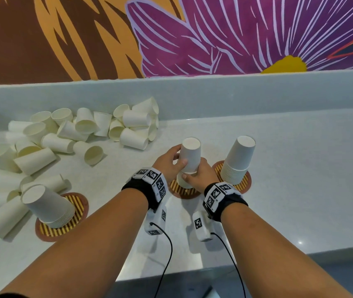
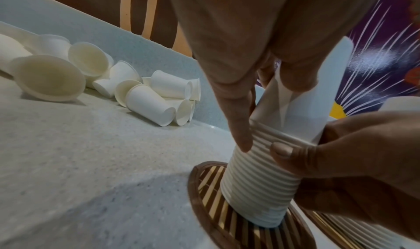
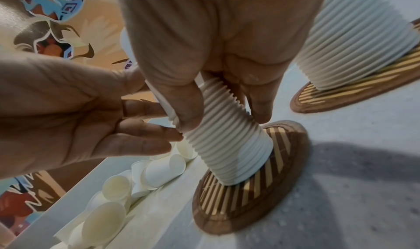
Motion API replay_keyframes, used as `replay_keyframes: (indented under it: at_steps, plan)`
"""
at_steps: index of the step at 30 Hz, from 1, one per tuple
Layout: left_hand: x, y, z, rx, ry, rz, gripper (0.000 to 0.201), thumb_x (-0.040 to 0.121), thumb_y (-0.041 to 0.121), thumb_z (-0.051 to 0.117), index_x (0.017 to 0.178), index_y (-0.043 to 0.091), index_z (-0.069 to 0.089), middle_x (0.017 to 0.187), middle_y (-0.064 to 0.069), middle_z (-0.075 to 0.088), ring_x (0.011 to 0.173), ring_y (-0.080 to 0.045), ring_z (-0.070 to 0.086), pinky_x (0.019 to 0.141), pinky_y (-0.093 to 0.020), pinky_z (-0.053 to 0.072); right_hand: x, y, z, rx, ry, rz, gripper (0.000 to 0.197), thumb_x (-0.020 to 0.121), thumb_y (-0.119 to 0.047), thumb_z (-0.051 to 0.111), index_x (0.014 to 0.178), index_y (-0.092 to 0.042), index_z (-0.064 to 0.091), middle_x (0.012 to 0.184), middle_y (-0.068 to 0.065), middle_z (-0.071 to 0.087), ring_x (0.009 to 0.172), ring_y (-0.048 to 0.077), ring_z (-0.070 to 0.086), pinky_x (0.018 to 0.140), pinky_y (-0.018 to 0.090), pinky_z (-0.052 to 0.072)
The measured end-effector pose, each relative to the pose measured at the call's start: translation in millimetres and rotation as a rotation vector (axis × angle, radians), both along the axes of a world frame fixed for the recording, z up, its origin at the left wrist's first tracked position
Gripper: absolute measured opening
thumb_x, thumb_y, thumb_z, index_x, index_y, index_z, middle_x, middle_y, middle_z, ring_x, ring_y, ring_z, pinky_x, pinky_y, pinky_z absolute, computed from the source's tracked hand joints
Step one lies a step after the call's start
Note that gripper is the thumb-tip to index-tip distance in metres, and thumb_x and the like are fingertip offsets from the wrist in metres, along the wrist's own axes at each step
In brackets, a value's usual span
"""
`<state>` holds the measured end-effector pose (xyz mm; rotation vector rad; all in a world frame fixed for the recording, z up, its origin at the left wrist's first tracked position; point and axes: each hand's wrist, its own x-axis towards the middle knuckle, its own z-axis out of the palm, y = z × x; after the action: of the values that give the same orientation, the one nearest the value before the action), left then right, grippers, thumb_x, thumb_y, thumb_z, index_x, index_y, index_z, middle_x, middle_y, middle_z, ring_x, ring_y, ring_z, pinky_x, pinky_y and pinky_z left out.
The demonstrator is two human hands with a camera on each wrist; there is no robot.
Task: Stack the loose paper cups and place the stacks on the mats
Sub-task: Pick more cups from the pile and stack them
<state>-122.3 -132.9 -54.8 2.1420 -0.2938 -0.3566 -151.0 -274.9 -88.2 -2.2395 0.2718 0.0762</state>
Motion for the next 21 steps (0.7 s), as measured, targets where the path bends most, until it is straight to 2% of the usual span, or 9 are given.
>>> replay_keyframes:
  at_steps: [3,6,10,13,17,21]
  plan:
    - [-0.1,0.6,-1.2,0.021,-0.006,0.01,0.059,0.093,0.038,0.056,0.146,0.033,0.031,0.14,0.001,0.053,0.124,-0.023,0.053,0.098,-0.046,0.048,0.3,0.2,0.5,-0.023,0.01,0.005,0.064,0.076,-0.031,0.076,0.128,-0.013,0.043,0.124,0.007,0.06,0.114,0.027,0.057,0.094,0.039,0.049]
    - [-0.4,2.2,-2.0,0.073,-0.03,0.038,0.056,0.093,0.034,0.056,0.145,0.03,0.035,0.139,0.002,0.053,0.127,-0.019,0.051,0.104,-0.04,0.041,0.0,-0.2,2.2,-0.087,0.036,0.02,0.062,0.077,-0.037,0.074,0.127,-0.013,0.046,0.123,0.007,0.061,0.112,0.027,0.058,0.093,0.038,0.049]
    - [-1.3,4.0,-3.2,0.122,-0.009,0.058,0.056,0.093,0.031,0.057,0.145,0.024,0.037,0.139,0.001,0.053,0.128,-0.018,0.049,0.106,-0.035,0.039,-2.2,-1.2,8.8,-0.235,0.131,0.059,0.051,0.082,-0.047,0.066,0.117,-0.011,0.057,0.114,0.009,0.066,0.104,0.027,0.063,0.082,0.033,0.05]
    - [-2.6,7.7,-6.1,0.131,0.031,0.092,0.056,0.092,0.03,0.058,0.144,0.02,0.04,0.135,0.0,0.057,0.118,-0.021,0.057,0.104,-0.039,0.044,-6.2,-2.2,16.4,-0.353,0.193,0.089,0.04,0.088,-0.043,0.059,0.108,-0.009,0.063,0.109,0.011,0.068,0.099,0.027,0.064,0.079,0.032,0.049]
    - [-7.5,14.4,-7.7,0.133,0.045,0.135,0.047,0.09,0.027,0.061,0.135,0.016,0.052,0.124,-0.004,0.064,0.108,-0.022,0.063,0.097,-0.041,0.051,-10.9,-0.5,23.1,-0.381,0.217,0.079,0.034,0.091,-0.038,0.056,0.104,-0.007,0.063,0.106,0.011,0.068,0.095,0.026,0.065,0.072,0.029,0.046]
    - [-15.0,21.4,-5.9,0.175,0.037,0.175,0.039,0.09,0.025,0.061,0.128,0.014,0.06,0.122,-0.006,0.065,0.106,-0.022,0.063,0.097,-0.039,0.05,-15.6,11.9,27.0,-0.357,0.193,0.076,0.033,0.091,-0.032,0.055,0.111,-0.006,0.061,0.111,0.013,0.066,0.099,0.028,0.064,0.082,0.032,0.051]
